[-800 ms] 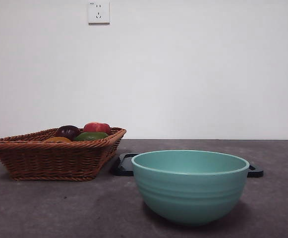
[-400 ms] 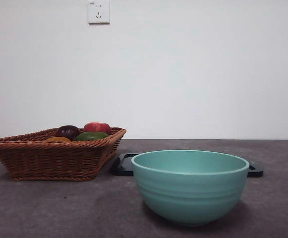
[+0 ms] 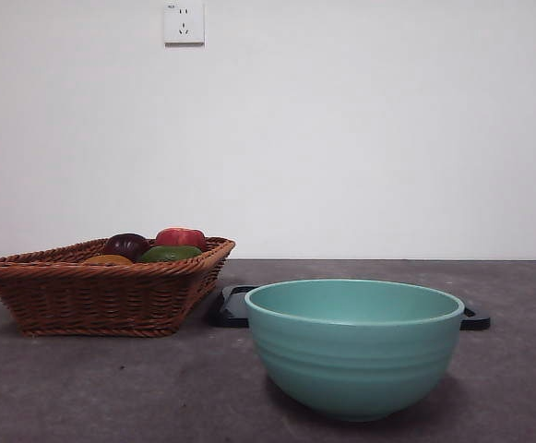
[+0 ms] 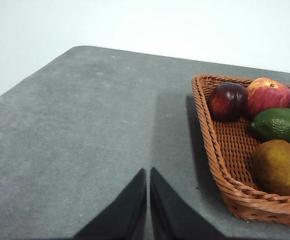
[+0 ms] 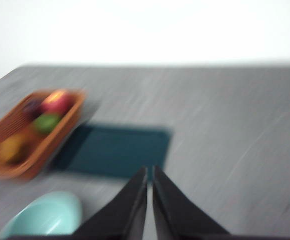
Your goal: Pick up the wifruite, put it on the bowl, pick up the plate, put it on desk
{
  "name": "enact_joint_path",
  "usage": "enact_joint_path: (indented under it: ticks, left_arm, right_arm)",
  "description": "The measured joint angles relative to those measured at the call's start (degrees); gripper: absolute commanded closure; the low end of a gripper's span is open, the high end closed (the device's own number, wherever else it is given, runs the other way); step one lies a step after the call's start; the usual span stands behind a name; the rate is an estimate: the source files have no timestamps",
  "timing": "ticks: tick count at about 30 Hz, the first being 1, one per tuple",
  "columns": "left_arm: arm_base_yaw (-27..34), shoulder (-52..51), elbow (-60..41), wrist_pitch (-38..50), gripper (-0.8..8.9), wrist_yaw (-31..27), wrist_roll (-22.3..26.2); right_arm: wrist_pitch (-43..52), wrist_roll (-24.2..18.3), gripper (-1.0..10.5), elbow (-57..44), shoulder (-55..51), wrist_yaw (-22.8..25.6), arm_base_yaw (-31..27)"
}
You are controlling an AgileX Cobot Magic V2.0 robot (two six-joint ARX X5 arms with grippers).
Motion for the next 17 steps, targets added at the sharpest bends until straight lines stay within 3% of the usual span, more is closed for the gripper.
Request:
enact_joint_path:
  ticks: [5,9,17]
  left_arm:
    - [0.0,0.0,0.0,0.0,8.04,0.0,0.0]
    - [0.0,0.0,0.0,0.0,8.04,0.0,0.0]
    - [0.0,0.0,0.0,0.0,8.04,0.0,0.0]
  right_arm:
    - [21.0,-7.1,9.3,-13.2,0.0,0.0,-7.4]
    - [29.9,-8.3,9.3,-24.5,-0.8,-0.1,-10.5]
    - [42.8,-8.7,9.3,-43.3,-5.6,-0.1,-11.1]
